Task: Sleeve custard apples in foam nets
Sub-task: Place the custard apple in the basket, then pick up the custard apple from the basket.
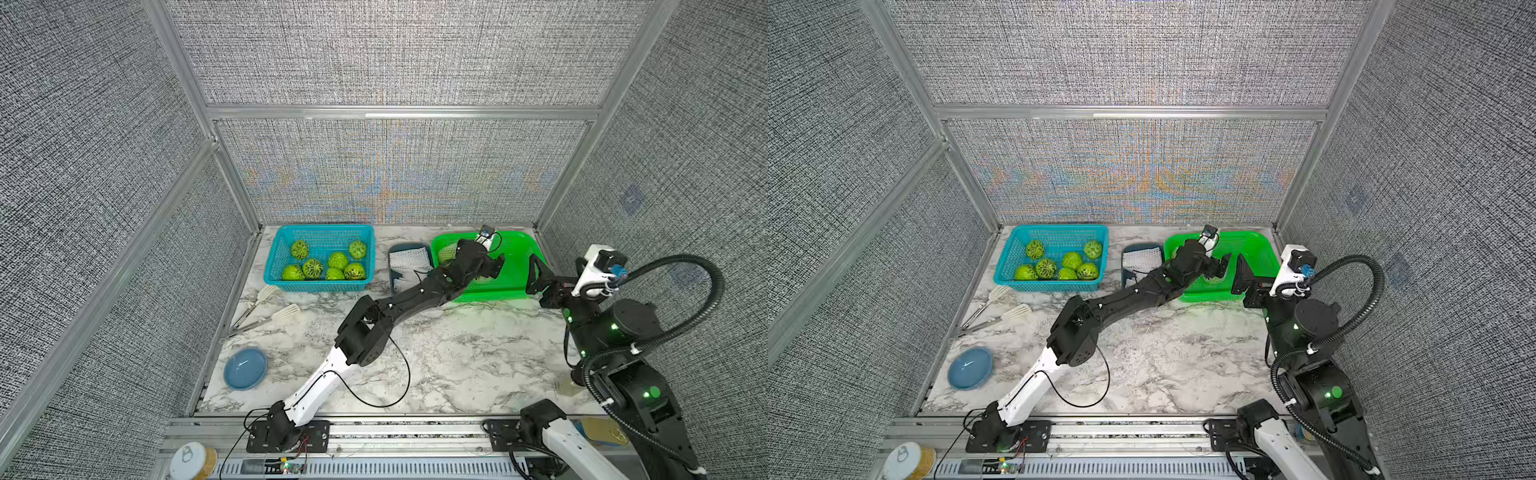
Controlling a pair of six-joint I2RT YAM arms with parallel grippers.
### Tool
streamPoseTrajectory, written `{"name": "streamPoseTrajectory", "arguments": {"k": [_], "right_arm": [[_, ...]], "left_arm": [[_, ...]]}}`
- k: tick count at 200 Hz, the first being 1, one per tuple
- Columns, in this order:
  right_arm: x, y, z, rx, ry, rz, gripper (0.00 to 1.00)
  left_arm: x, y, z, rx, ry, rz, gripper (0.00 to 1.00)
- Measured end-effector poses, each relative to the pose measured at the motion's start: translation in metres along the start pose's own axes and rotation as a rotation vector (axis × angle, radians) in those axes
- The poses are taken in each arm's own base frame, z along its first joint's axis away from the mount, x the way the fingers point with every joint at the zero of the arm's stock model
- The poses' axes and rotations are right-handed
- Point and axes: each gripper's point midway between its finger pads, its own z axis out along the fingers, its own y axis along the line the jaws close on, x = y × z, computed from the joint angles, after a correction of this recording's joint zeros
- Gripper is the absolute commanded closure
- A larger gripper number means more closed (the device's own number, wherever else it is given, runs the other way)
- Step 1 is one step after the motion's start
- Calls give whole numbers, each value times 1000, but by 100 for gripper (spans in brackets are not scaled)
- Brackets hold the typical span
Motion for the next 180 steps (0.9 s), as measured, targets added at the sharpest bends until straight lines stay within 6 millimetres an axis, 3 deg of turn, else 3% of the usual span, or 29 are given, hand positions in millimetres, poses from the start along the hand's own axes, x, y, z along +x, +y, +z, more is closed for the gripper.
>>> {"name": "streamPoseTrajectory", "arguments": {"k": [25,67,94,109,124,151,180], "right_arm": [[0,-2,1,16,30,19,1],[-11,6,14,6,107,57,1],[2,19,35,-42,229,87,1],[12,28,46,-86,294,119,1],[22,41,60,-152,359,162,1],[46,64,82,-265,482,239,1],[63,75,98,-314,558,293,1]], "left_arm": [[-44,20,-36,-60,-79,62,1],[-107,81,-110,-202,-169,157,1],[-158,127,-164,-306,-213,154,1],[-176,152,-192,-355,-209,151,1],[-175,177,-217,-415,-179,154,1],[-150,220,-258,-474,-94,139,1],[-132,285,-295,-574,-43,-8,1]]}}
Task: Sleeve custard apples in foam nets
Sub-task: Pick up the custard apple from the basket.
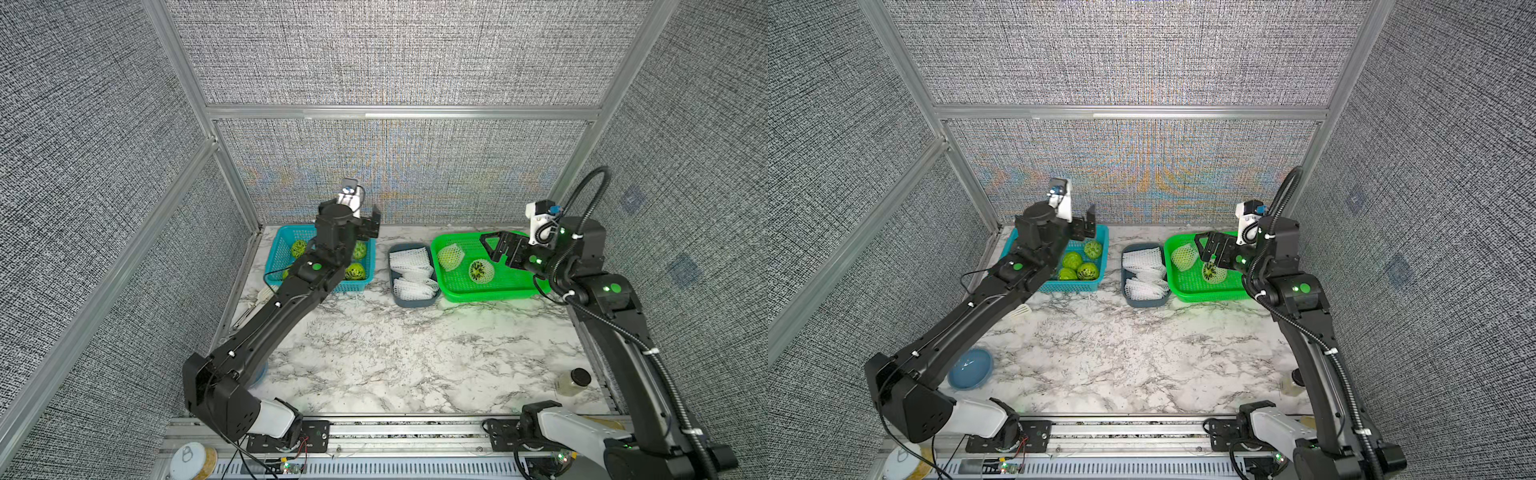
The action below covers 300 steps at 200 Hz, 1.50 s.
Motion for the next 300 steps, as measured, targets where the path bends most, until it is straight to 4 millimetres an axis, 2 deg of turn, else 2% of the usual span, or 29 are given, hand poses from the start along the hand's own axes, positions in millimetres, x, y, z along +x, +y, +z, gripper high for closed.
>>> {"name": "streamPoseTrajectory", "arguments": {"k": [16,51,78,103,138,206,248,274,300], "right_arm": [[8,-4,15,-7,40,27,1],[41,-14,48,-4,163,68,1],[68,-9,71,-6,257,48,1],[86,0,82,1,317,-16,1],[100,20,85,-24,344,-128,1],[114,25,72,-56,338,-177,1],[116,24,70,-63,326,-180,1],[115,25,73,-68,321,-180,1],[118,23,81,-66,338,-177,1]], "left_arm": [[22,23,4,-18,71,-51,1],[70,47,14,-5,240,-154,1],[96,58,21,-5,344,-233,1],[124,65,30,-15,449,-305,1],[160,71,42,-43,569,-381,1],[220,66,88,-77,783,-371,4],[263,73,102,-150,902,-339,6],[279,76,110,-181,942,-321,7],[287,79,121,-201,950,-309,8]]}}
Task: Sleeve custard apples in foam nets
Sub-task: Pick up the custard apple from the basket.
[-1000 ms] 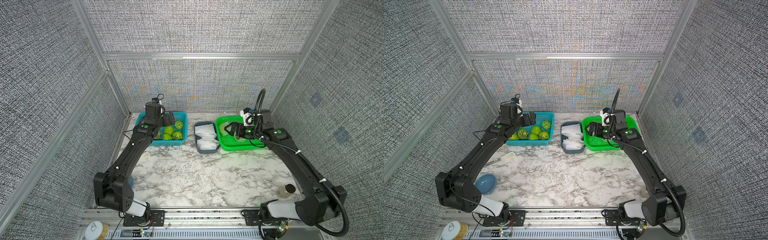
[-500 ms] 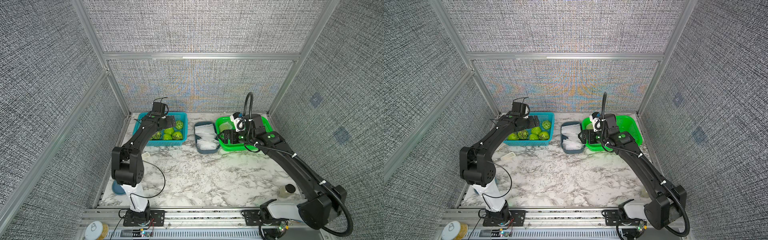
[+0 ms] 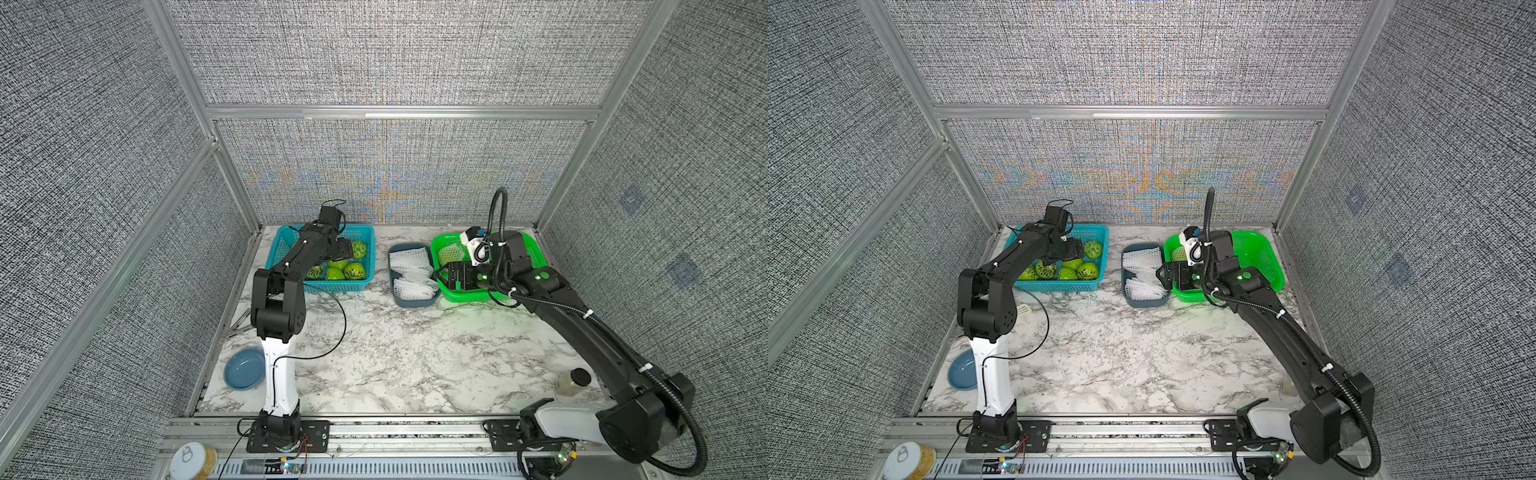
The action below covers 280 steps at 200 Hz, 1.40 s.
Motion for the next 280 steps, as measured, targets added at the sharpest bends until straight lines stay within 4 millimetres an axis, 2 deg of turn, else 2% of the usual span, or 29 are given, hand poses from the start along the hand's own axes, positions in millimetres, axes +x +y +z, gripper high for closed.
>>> {"name": "streamPoseTrajectory", "arguments": {"k": [43,97,158,187,207,247,264,280], "right_arm": [[4,-2,14,-9,33,16,1],[2,-1,18,-14,31,19,1],[0,-1,18,-15,27,24,1],[-3,0,17,-16,22,24,1],[-5,2,14,-19,12,27,1],[-5,4,3,-26,-11,34,1],[-7,6,-3,-29,-26,36,1],[-9,8,-7,-30,-37,33,1]], "left_arm": [[-6,0,24,-34,16,19,14],[-5,0,49,-55,48,43,23],[-5,2,50,-70,39,57,39],[-11,4,25,-61,-8,52,45],[-27,1,-3,-39,-79,47,51],[-53,-11,-63,33,-193,62,55],[-56,-19,-92,85,-225,78,55],[-47,-26,-119,126,-236,113,55]]}}
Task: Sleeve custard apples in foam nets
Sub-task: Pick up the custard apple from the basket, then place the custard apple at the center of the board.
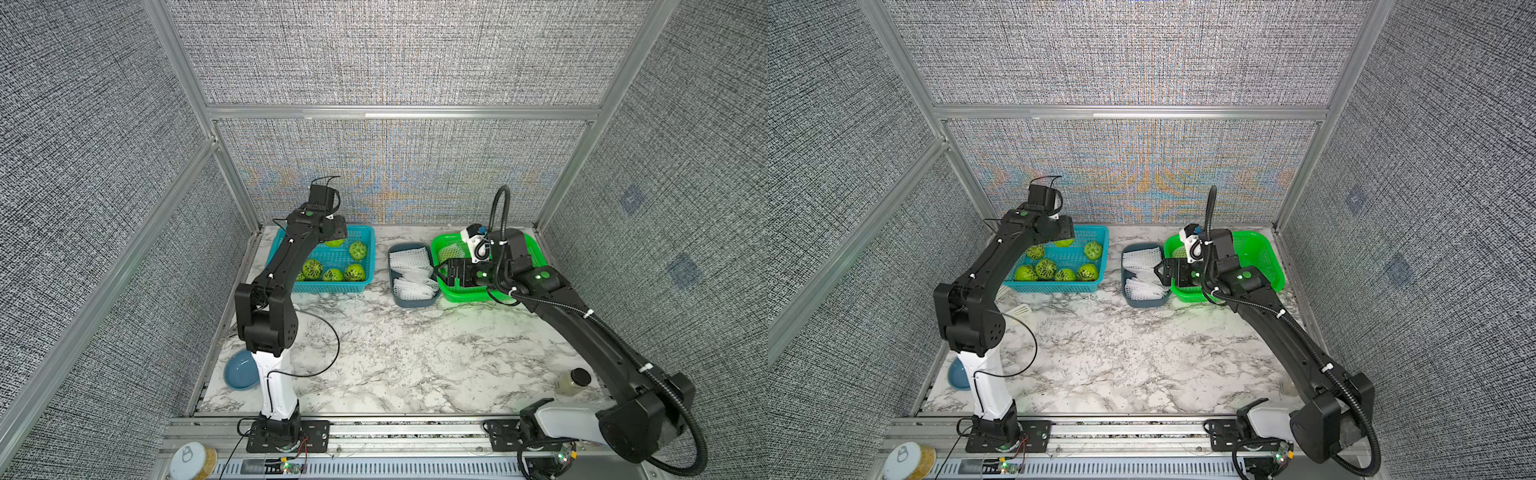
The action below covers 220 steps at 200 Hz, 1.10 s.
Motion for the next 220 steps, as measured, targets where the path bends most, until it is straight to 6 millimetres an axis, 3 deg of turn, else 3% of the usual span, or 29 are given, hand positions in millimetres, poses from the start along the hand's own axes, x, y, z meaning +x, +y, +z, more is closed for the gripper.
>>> {"name": "streamPoseTrajectory", "arguments": {"k": [34,79,97,132,159,197,220], "right_arm": [[-3,-2,-5,17,-20,-4,1],[-6,-3,-7,28,-30,0,1],[-9,-2,-12,36,-48,5,1],[-11,-3,-24,51,-78,21,1],[3,-8,-28,63,-68,51,1],[22,-16,-27,86,-46,87,1],[27,-19,-24,93,-33,96,1]], "left_arm": [[33,-30,-46,133,27,110,56],[121,-95,-99,371,85,365,56],[155,-112,-113,448,90,441,56],[226,-127,-113,538,133,506,56],[276,-142,-108,595,162,551,56],[321,-160,-95,598,181,631,56],[338,-168,-85,585,186,673,56]]}}
